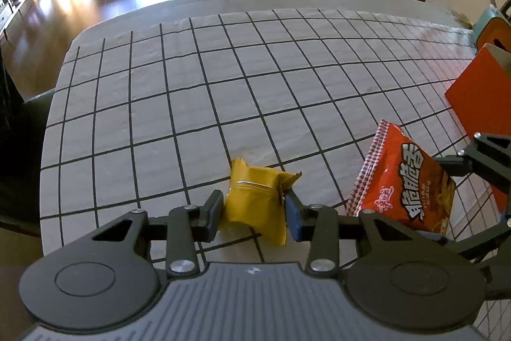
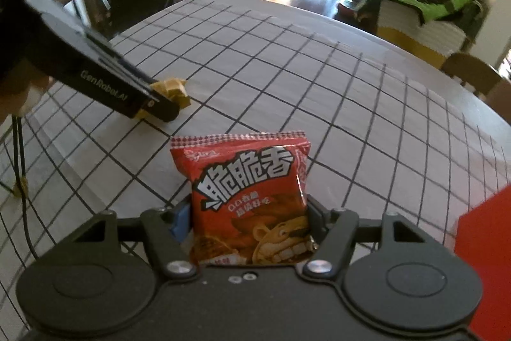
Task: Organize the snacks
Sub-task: 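Carry the yellow wrapper and red chip bag into the orange box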
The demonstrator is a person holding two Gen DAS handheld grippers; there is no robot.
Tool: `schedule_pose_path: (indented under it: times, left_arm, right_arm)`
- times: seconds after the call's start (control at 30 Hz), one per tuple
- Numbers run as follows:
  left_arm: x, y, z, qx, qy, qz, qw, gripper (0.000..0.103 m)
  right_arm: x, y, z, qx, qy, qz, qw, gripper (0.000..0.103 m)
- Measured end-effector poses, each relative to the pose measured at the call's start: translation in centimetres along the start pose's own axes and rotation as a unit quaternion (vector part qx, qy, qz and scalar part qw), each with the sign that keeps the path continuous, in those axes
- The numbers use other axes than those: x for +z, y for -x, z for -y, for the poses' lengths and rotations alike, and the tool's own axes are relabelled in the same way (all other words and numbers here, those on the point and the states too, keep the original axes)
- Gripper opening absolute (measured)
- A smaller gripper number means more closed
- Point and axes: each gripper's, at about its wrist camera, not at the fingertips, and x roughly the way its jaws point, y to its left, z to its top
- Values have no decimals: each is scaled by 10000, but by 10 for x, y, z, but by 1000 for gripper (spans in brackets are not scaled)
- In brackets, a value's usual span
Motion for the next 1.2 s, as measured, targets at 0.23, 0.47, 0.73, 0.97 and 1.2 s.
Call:
schedule_pose_path:
  times: [0.23, 0.47, 0.73, 0.97, 1.2]
  left_arm:
    - [-8, 13, 5, -36, 159, 111, 9998, 39]
    - [-26, 38, 24, 5, 175, 323, 9993, 39]
    - [-38, 78, 56, 18, 129, 551, 9984, 39]
    - [-42, 110, 88, -104, 65, 714, 9974, 39]
    - [-41, 133, 133, -221, -68, 888, 9958, 39]
  right_arm:
    - [-8, 22, 4, -37, -539, 188, 9984, 68]
    - [-19, 56, 2, -230, -873, 368, 9952, 68]
    - [-30, 105, 4, -331, -1299, 586, 9892, 68]
    - [-46, 150, 13, -480, -1507, 743, 9846, 68]
    - [-66, 185, 34, -621, -1702, 982, 9785, 68]
